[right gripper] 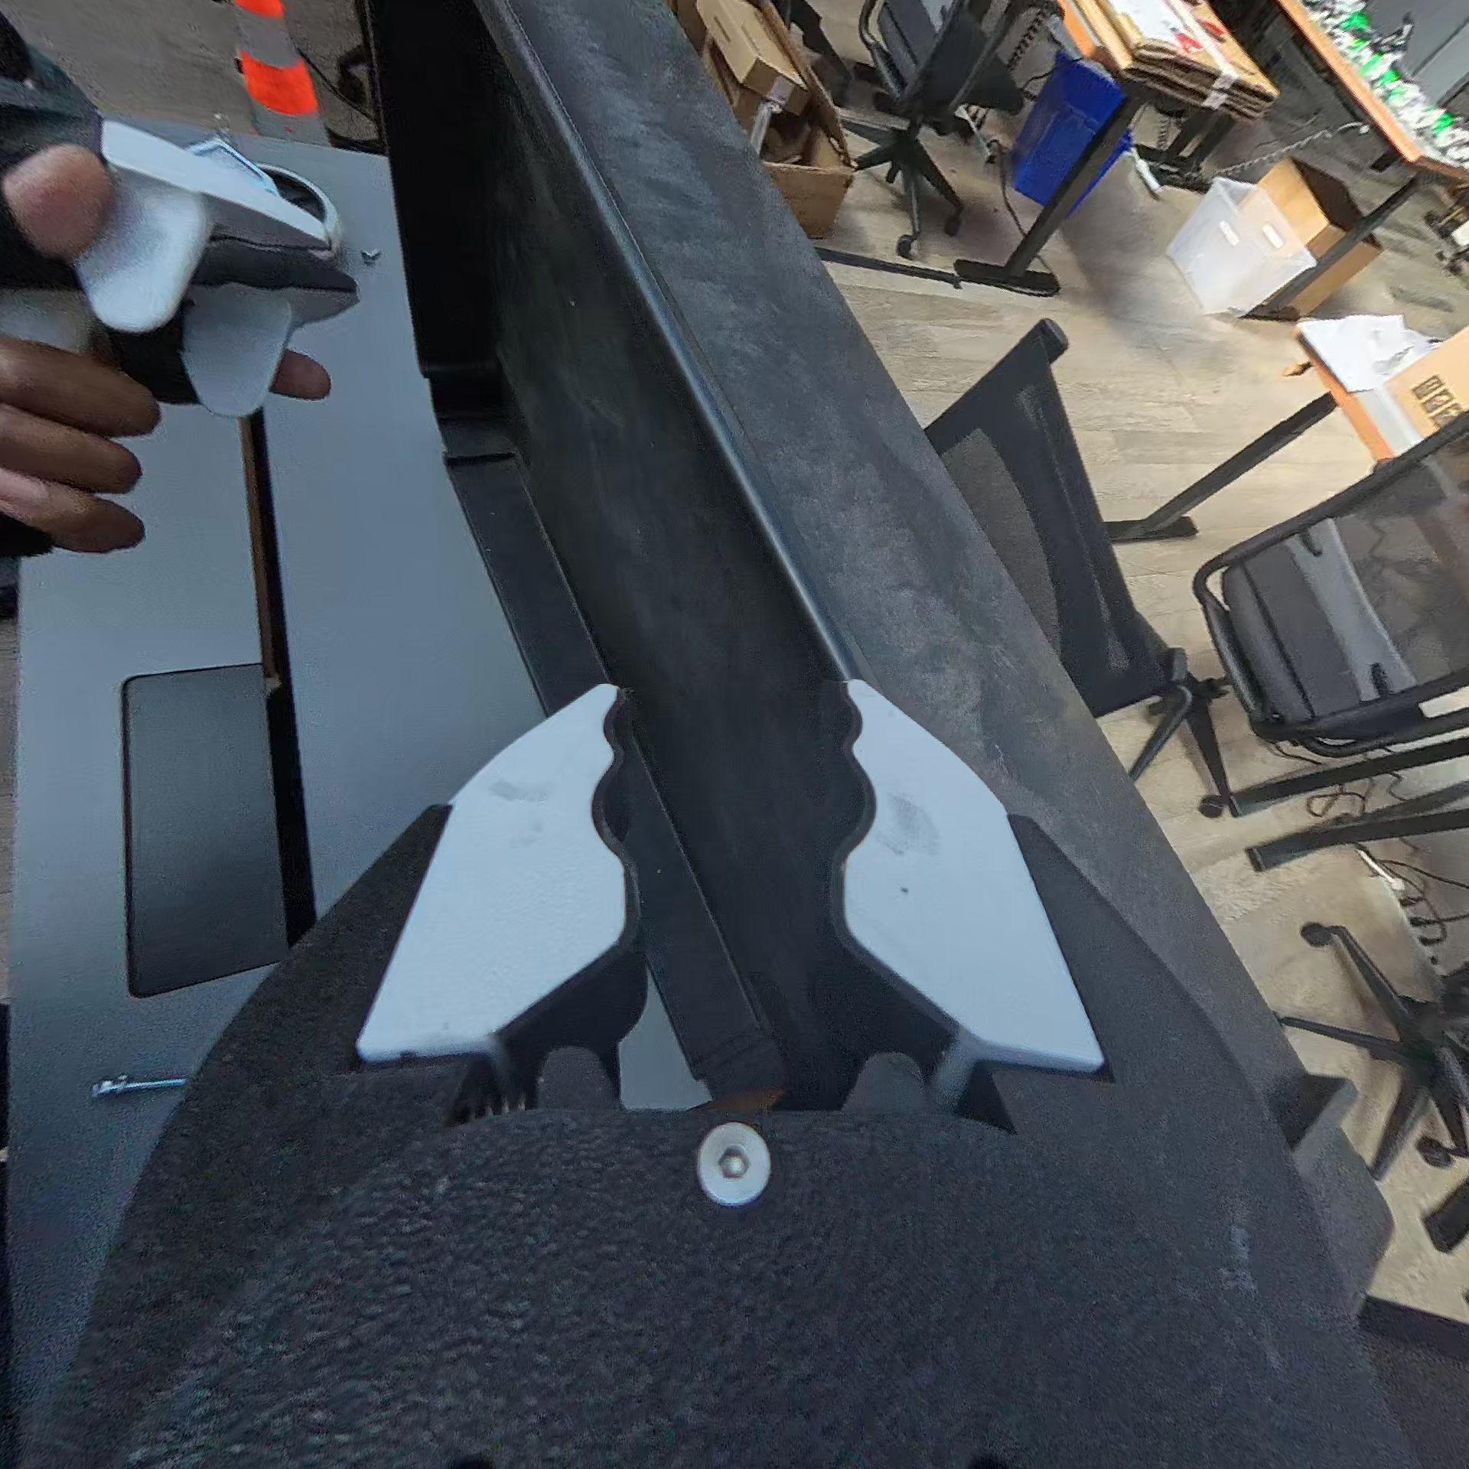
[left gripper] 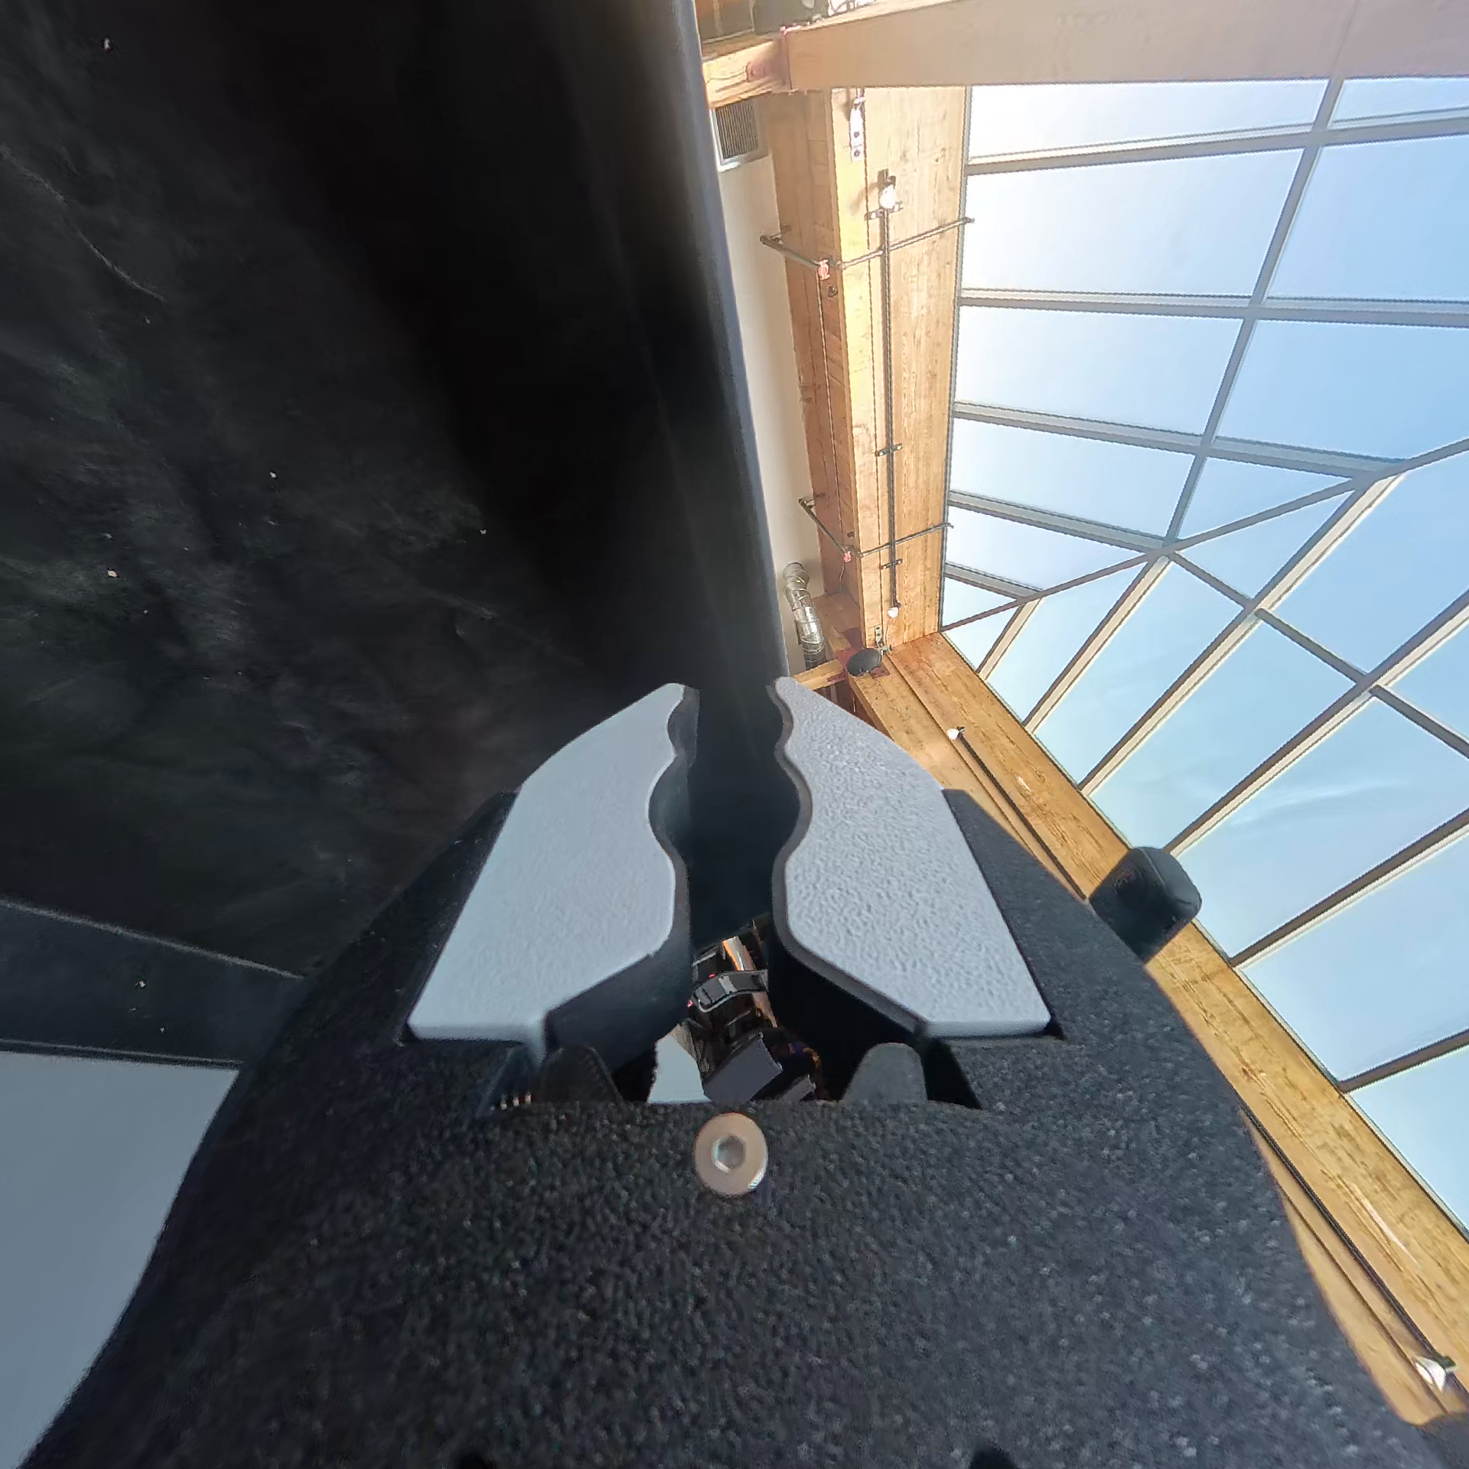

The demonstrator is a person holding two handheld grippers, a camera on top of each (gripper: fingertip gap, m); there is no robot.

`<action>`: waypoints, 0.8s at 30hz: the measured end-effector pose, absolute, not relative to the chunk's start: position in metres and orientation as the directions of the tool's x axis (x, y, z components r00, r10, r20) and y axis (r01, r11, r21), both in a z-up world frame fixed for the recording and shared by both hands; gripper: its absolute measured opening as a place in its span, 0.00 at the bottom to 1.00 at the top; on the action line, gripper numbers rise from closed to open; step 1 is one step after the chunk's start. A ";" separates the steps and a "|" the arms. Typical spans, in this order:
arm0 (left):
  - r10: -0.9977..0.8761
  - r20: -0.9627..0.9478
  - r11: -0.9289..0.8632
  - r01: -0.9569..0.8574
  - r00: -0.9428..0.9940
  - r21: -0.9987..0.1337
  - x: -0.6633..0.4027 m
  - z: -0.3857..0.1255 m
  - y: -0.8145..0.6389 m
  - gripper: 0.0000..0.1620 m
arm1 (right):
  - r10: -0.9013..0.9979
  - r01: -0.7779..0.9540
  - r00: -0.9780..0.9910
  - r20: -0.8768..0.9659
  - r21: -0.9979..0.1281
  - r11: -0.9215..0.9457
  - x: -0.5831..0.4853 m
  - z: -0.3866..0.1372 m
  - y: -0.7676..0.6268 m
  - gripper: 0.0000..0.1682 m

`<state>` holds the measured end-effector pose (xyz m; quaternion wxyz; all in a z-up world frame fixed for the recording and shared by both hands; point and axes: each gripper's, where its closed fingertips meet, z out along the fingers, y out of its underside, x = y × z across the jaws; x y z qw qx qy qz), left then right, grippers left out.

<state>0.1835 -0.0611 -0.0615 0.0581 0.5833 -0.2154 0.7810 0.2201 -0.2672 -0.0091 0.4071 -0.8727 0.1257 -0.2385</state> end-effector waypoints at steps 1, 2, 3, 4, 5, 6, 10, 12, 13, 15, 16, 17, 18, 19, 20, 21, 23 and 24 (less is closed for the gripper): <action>-0.161 0.938 -0.899 -0.347 -0.308 -0.268 0.185 -0.062 -0.063 0.10 | -0.444 -0.009 0.816 0.370 -0.760 -0.650 0.217 -0.013 -0.280 0.28; -0.160 0.939 -0.896 -0.354 -0.304 -0.268 0.186 -0.063 -0.067 0.10 | -0.477 0.001 0.776 0.414 -0.756 -0.654 0.214 -0.015 -0.293 0.29; -0.161 0.940 -0.892 -0.362 -0.300 -0.269 0.189 -0.063 -0.071 0.11 | -0.506 0.009 0.737 0.448 -0.756 -0.655 0.212 -0.017 -0.305 0.30; -0.163 0.941 -0.888 -0.372 -0.296 -0.271 0.191 -0.063 -0.076 0.11 | -0.532 0.017 0.700 0.477 -0.755 -0.656 0.209 -0.018 -0.316 0.30; -0.165 0.942 -0.882 -0.383 -0.291 -0.273 0.194 -0.062 -0.082 0.11 | -0.553 0.017 0.667 0.499 -0.752 -0.659 0.206 -0.020 -0.327 0.30; -0.165 0.944 -0.877 -0.395 -0.286 -0.273 0.198 -0.062 -0.088 0.12 | -0.570 0.012 0.638 0.518 -0.746 -0.665 0.204 -0.023 -0.337 0.31; -0.165 0.952 -0.861 -0.432 -0.259 -0.267 0.216 -0.057 -0.112 0.17 | -0.600 0.006 0.521 0.607 -0.706 -0.708 0.194 -0.029 -0.371 0.32; -0.172 0.952 -0.856 -0.440 -0.252 -0.271 0.225 -0.053 -0.123 0.19 | -0.616 -0.018 0.507 0.602 -0.707 -0.707 0.186 -0.037 -0.381 0.32; -0.174 0.952 -0.854 -0.444 -0.251 -0.273 0.230 -0.051 -0.129 0.20 | -0.626 -0.032 0.511 0.589 -0.715 -0.698 0.180 -0.041 -0.384 0.31; -0.177 0.952 -0.848 -0.452 -0.250 -0.276 0.238 -0.047 -0.140 0.21 | -0.642 -0.056 0.520 0.564 -0.727 -0.684 0.169 -0.052 -0.389 0.31; -0.178 0.952 -0.848 -0.452 -0.250 -0.278 0.241 -0.044 -0.144 0.21 | -0.649 -0.068 0.525 0.550 -0.733 -0.677 0.163 -0.058 -0.391 0.31; -0.181 0.952 -0.849 -0.449 -0.248 -0.278 0.245 -0.042 -0.147 0.22 | -0.657 -0.081 0.532 0.534 -0.740 -0.667 0.156 -0.063 -0.393 0.31; -0.184 0.952 -0.854 -0.441 -0.245 -0.278 0.248 -0.041 -0.149 0.22 | -0.667 -0.096 0.537 0.516 -0.749 -0.656 0.151 -0.069 -0.394 0.31; -0.186 0.952 -0.860 -0.429 -0.241 -0.277 0.251 -0.039 -0.149 0.22 | -0.678 -0.109 0.541 0.497 -0.758 -0.643 0.145 -0.074 -0.396 0.30; -0.186 0.953 -0.864 -0.422 -0.239 -0.275 0.254 -0.037 -0.149 0.22 | -0.686 -0.122 0.548 0.478 -0.766 -0.631 0.140 -0.079 -0.397 0.30; -0.185 0.954 -0.867 -0.418 -0.237 -0.272 0.256 -0.036 -0.149 0.22 | -0.693 -0.134 0.554 0.462 -0.772 -0.622 0.135 -0.084 -0.398 0.30; -0.183 0.956 -0.871 -0.413 -0.231 -0.267 0.260 -0.034 -0.149 0.22 | -0.701 -0.145 0.560 0.441 -0.781 -0.608 0.127 -0.090 -0.400 0.30; -0.182 0.957 -0.872 -0.411 -0.227 -0.264 0.261 -0.033 -0.149 0.21 | -0.705 -0.152 0.565 0.429 -0.785 -0.600 0.124 -0.093 -0.401 0.29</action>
